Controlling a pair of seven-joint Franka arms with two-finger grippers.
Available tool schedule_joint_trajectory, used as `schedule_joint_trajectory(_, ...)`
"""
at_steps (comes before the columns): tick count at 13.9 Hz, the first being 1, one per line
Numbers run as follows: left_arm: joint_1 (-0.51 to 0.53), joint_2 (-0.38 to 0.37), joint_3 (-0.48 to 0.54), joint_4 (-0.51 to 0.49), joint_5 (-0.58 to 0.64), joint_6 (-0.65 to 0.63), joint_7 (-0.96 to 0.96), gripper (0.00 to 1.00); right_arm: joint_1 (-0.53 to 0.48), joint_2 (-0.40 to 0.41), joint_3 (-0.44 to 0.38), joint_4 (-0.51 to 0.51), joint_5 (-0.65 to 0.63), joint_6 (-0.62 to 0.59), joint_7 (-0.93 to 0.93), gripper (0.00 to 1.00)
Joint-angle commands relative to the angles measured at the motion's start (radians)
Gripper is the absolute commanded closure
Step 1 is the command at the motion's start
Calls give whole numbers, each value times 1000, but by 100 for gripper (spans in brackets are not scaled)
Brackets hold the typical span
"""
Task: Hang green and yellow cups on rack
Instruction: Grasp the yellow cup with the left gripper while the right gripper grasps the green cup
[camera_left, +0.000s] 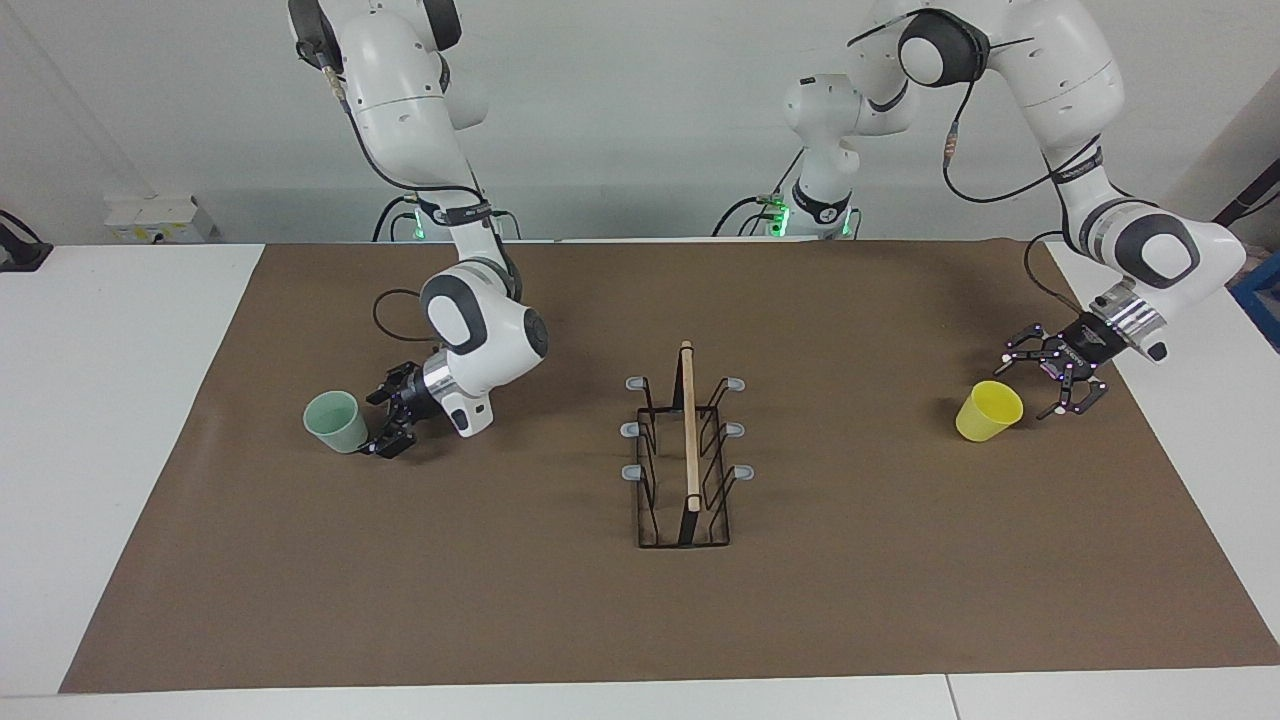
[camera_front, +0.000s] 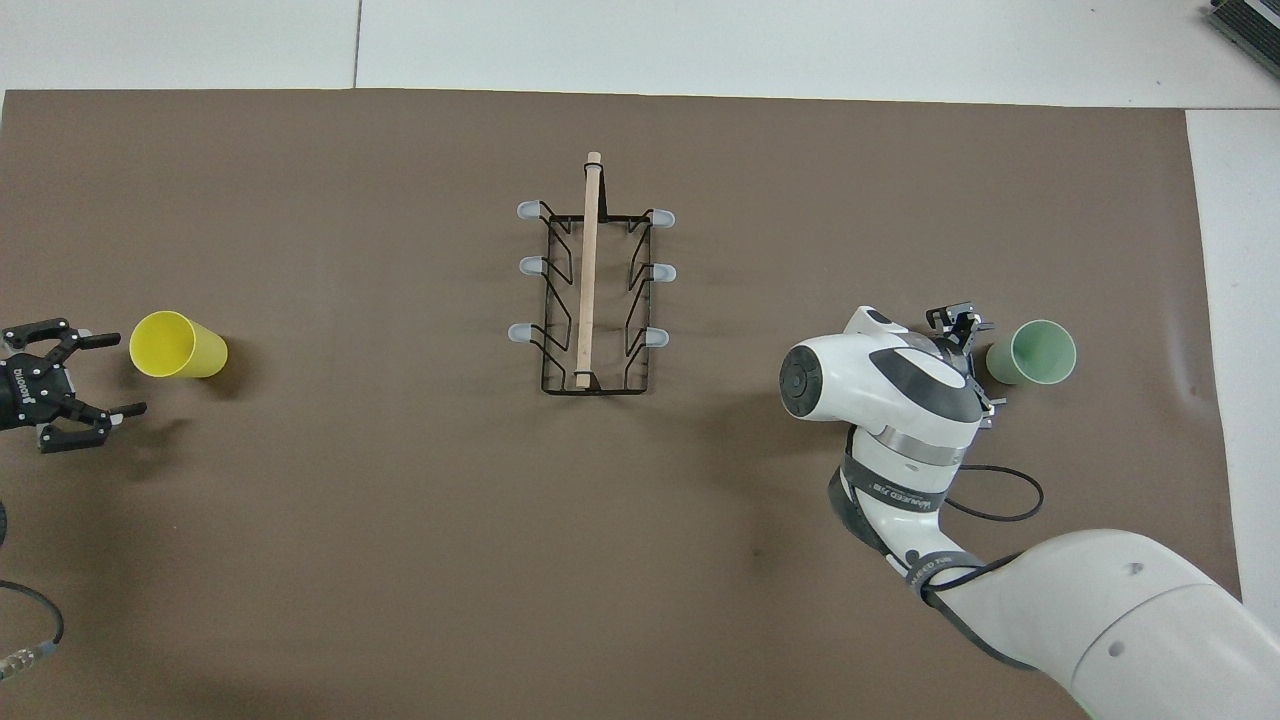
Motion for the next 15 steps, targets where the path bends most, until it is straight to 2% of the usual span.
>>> schedule_joint_trajectory(1,-50,-42,7,-73,-66,71,-50,0,-22,-22,5,-24,-30,-9,35,0)
schedule_joint_trajectory(8,-73,-71,-7,-151,-167,119,-40,0,-55,-21,5,-26,-56,-6,42,0)
schedule_joint_trajectory(12,-107,-68,-48,-151,-170,220,-38,0,-64,-21,5,-24,-56,2,43,0)
schedule_joint_trajectory(15,-107,-68,-53,-149,-213,221,-38,0,-79,-19,7,-24,-69,8,61,0)
